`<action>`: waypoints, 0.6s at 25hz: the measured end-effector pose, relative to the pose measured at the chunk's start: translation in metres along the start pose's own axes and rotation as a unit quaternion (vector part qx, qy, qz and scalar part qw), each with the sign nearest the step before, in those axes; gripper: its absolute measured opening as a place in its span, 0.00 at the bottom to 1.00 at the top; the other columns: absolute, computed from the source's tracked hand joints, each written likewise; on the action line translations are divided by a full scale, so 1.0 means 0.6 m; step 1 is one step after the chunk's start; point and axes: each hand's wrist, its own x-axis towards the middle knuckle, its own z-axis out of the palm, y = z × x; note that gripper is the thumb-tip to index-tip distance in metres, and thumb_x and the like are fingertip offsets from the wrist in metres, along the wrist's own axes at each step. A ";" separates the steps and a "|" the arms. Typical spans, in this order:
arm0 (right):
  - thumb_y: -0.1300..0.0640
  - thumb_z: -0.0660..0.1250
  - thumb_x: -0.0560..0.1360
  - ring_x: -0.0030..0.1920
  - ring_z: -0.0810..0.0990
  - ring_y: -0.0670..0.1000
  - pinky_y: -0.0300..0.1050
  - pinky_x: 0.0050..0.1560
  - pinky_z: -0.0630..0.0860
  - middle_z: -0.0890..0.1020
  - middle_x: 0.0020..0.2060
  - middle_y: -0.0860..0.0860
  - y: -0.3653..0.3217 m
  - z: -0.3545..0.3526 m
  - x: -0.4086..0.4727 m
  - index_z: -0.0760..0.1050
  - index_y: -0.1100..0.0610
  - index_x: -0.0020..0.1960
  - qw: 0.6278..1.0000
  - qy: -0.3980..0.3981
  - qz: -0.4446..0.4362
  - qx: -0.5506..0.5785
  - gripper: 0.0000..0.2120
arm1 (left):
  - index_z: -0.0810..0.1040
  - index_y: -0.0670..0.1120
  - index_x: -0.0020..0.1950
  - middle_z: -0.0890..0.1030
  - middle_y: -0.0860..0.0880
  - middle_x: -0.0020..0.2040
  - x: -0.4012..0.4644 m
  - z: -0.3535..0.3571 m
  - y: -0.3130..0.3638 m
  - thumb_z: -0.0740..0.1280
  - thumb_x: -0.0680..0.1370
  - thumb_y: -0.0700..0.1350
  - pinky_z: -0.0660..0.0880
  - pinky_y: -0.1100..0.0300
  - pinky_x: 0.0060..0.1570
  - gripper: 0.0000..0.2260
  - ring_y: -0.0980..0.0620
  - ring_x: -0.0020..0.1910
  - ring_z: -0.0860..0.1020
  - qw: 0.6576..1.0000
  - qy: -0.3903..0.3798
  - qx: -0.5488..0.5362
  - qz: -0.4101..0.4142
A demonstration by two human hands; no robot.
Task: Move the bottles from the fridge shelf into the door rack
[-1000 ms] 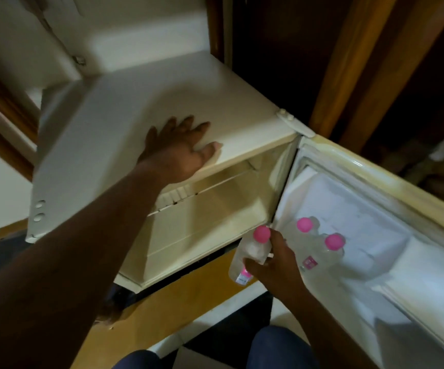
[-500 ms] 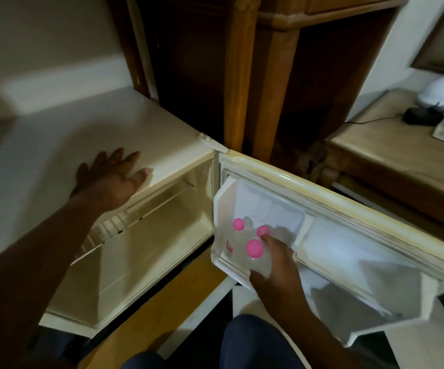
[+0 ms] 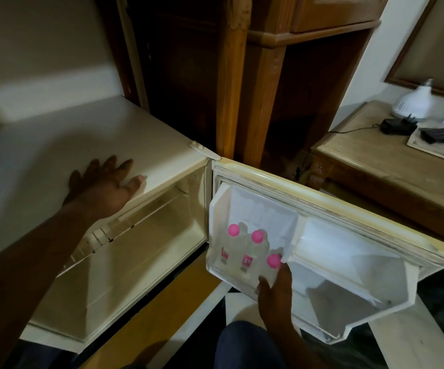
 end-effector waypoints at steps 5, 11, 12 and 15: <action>0.63 0.68 0.75 0.60 0.73 0.56 0.47 0.57 0.74 0.74 0.59 0.61 0.017 -0.027 0.055 0.68 0.64 0.65 0.998 -0.022 0.052 -0.029 0.20 | 0.49 0.62 0.81 0.49 0.53 0.83 0.004 0.003 -0.001 0.42 0.77 0.72 0.44 0.40 0.76 0.33 0.45 0.81 0.47 1.000 -0.006 0.003 0.002; 0.58 0.72 0.72 0.64 0.71 0.57 0.42 0.61 0.66 0.76 0.62 0.61 0.026 -0.050 0.068 0.74 0.64 0.62 0.997 -0.014 0.003 -0.073 0.21 | 0.48 0.62 0.81 0.49 0.52 0.83 0.001 -0.001 0.001 0.43 0.78 0.71 0.44 0.40 0.76 0.32 0.45 0.81 0.47 1.000 -0.005 0.003 0.004; 0.56 0.73 0.72 0.65 0.72 0.57 0.46 0.63 0.69 0.75 0.64 0.60 0.025 -0.054 0.068 0.72 0.63 0.65 0.999 -0.010 0.022 -0.039 0.25 | 0.49 0.62 0.81 0.49 0.52 0.83 0.002 0.000 0.000 0.43 0.78 0.71 0.45 0.39 0.76 0.33 0.45 0.81 0.47 1.000 -0.005 0.004 0.003; 0.45 0.69 0.72 0.67 0.72 0.58 0.56 0.68 0.70 0.74 0.66 0.57 0.013 -0.071 0.056 0.67 0.57 0.69 0.999 -0.001 0.007 -0.047 0.31 | 0.49 0.62 0.81 0.50 0.52 0.83 0.004 0.002 0.001 0.42 0.77 0.72 0.46 0.38 0.76 0.33 0.43 0.81 0.48 1.000 0.000 0.008 0.002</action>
